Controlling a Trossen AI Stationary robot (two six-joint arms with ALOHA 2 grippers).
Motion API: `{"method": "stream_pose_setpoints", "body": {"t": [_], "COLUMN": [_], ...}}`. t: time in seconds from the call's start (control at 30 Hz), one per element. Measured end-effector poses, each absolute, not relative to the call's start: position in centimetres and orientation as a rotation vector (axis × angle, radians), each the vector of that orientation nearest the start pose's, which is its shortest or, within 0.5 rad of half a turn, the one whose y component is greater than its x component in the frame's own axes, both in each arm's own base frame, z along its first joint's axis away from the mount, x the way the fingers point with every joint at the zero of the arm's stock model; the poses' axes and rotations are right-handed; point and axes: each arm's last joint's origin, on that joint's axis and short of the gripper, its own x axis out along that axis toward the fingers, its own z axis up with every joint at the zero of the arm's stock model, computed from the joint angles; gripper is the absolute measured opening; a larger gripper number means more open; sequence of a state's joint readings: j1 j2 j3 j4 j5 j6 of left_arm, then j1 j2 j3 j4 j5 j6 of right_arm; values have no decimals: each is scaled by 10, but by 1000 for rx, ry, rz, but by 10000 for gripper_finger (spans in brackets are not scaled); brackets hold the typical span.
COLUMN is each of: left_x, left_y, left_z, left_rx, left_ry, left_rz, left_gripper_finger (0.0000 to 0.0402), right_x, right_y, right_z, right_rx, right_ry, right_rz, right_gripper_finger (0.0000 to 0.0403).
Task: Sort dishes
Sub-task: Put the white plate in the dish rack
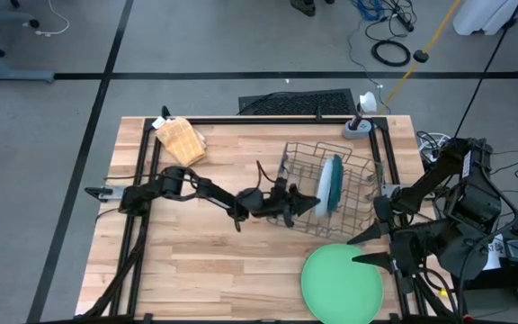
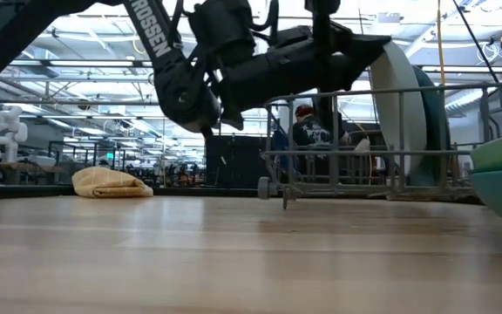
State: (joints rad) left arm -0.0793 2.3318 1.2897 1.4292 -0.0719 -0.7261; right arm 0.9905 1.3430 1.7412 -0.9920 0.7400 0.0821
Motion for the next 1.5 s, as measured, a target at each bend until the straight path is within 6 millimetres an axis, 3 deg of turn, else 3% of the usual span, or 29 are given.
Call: {"method": "stream_pose_setpoints", "body": {"t": [0.4, 0.6, 1.27, 1.37, 1.5], "left_x": [468, 468, 512, 515, 515], "left_y": [-34, -28, -21, -21, -19], "left_z": [148, 152, 180, 183, 183], "left_rx": [-771, -762, -610, -581, -582], "left_ry": [-337, -316, -4, 17, 18], "left_rz": [-135, -146, -226, -234, -231], "left_gripper_finger": [188, 236, 242, 226, 172], "right_x": [146, 146, 147, 147, 147], "right_y": [187, 188, 188, 188, 189], "right_z": [461, 461, 460, 460, 459], "right_rx": [-371, -370, -366, -366, -367], "right_ry": [395, 397, 400, 403, 405], "right_rz": [228, 228, 231, 231, 231], "right_gripper_finger": [155, 155, 155, 155, 155]}}
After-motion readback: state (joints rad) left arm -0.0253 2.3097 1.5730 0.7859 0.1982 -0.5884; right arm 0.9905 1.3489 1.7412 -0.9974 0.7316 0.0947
